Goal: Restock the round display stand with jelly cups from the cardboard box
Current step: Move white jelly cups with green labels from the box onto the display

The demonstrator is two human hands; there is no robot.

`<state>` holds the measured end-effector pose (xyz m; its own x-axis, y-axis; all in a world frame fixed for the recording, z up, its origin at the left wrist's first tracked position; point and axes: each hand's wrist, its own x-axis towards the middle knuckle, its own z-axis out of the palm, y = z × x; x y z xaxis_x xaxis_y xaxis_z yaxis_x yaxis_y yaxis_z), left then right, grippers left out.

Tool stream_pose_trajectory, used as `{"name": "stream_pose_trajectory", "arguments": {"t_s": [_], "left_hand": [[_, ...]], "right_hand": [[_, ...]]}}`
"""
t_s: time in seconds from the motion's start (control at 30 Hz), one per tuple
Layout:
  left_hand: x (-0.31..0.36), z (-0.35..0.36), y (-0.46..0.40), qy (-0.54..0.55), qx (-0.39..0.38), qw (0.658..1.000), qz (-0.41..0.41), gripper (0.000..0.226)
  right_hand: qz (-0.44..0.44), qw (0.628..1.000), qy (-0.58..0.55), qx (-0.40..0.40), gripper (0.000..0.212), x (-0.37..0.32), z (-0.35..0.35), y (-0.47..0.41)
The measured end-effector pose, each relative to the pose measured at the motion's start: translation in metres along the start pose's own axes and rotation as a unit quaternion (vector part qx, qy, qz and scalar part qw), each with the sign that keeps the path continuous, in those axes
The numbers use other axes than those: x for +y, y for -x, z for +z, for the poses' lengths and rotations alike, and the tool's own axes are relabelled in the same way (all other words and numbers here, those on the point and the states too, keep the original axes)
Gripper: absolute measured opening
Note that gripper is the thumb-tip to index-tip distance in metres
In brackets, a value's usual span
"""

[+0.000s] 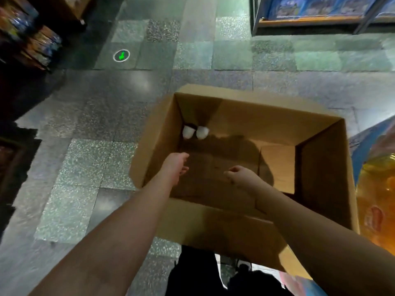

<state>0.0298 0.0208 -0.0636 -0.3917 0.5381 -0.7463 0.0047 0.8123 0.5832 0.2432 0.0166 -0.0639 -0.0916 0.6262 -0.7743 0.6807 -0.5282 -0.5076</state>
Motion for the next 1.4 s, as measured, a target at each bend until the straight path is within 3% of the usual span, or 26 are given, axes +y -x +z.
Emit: {"name": "stream_pose_trajectory", "arguments": {"t_s": [0.2,0.37,0.6,0.73,0.93,1.13,1.27,1.4], "left_hand": [[0.020,0.016,-0.121,0.012,-0.048,0.998,-0.049,0.056],[0.018,0.046,-0.188,0.009,-0.032,0.997,-0.064,0.068],[-0.001,0.079,-0.244,0.034,0.012,0.999,-0.036,0.068],[-0.007,0.092,-0.266,0.003,0.063,0.998,-0.018,0.056],[-0.015,0.101,-0.275,-0.009,0.054,0.998,-0.020,0.052],[-0.019,0.105,-0.266,0.007,0.044,0.998,-0.047,0.055],[-0.033,0.106,-0.246,0.039,0.012,0.997,-0.062,0.038],[-0.039,0.099,-0.221,0.060,-0.023,0.993,-0.096,0.044]], "right_hand": [[0.084,0.990,-0.109,0.023,0.028,-0.039,0.035,-0.100],[0.111,0.963,-0.243,0.031,0.024,-0.057,0.062,-0.180],[0.096,0.940,-0.325,0.032,0.018,-0.075,0.076,-0.257],[0.115,0.927,-0.357,0.010,0.030,-0.079,0.082,-0.285],[0.114,0.916,-0.385,0.018,0.040,-0.074,0.089,-0.300],[0.109,0.934,-0.337,0.047,0.032,-0.044,0.081,-0.285],[0.109,0.930,-0.346,0.053,0.023,-0.025,0.077,-0.262],[0.155,0.917,-0.364,0.050,0.024,-0.007,0.068,-0.231]]}}
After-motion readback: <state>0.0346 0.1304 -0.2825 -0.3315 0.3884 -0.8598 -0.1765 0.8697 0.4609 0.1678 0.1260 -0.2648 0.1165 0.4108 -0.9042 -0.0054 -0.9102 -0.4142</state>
